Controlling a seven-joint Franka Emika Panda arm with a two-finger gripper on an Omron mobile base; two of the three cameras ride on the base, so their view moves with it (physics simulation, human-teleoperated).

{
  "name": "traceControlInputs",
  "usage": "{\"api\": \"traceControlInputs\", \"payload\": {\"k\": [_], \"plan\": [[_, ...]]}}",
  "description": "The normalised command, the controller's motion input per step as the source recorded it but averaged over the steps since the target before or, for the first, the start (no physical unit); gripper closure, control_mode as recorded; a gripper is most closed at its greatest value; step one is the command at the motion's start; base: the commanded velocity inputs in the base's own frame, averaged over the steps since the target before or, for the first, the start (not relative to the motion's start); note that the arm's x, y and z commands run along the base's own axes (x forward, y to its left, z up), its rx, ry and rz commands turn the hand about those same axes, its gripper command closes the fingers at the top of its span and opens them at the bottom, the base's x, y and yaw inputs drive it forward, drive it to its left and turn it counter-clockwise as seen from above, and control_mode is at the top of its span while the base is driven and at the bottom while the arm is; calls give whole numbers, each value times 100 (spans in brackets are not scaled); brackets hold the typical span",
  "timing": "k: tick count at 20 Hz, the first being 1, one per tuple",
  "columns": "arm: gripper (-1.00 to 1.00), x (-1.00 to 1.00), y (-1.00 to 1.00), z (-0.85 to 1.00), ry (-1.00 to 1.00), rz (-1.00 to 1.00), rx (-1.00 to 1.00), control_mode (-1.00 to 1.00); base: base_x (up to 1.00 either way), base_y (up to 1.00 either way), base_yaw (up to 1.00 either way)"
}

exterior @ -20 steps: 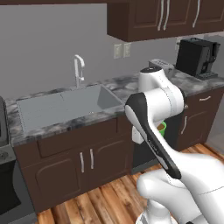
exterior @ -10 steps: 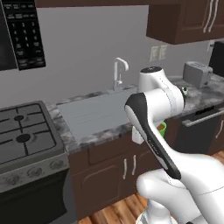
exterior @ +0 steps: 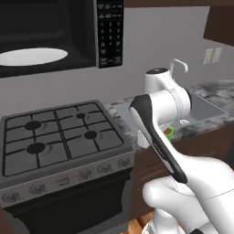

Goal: Place the microwavable item in the microwave. Then, close the microwave door and press the start button.

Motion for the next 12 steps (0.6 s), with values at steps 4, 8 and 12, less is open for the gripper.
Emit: {"api": "traceControlInputs", "payload": {"k": [4,8,12], "plan": [[100,0,0,0,0,0,0,100,-31,49,34],[100,0,0,0,0,0,0,100,30,51,21],[100,0,0,0,0,0,0,100,57,49,1]]}}
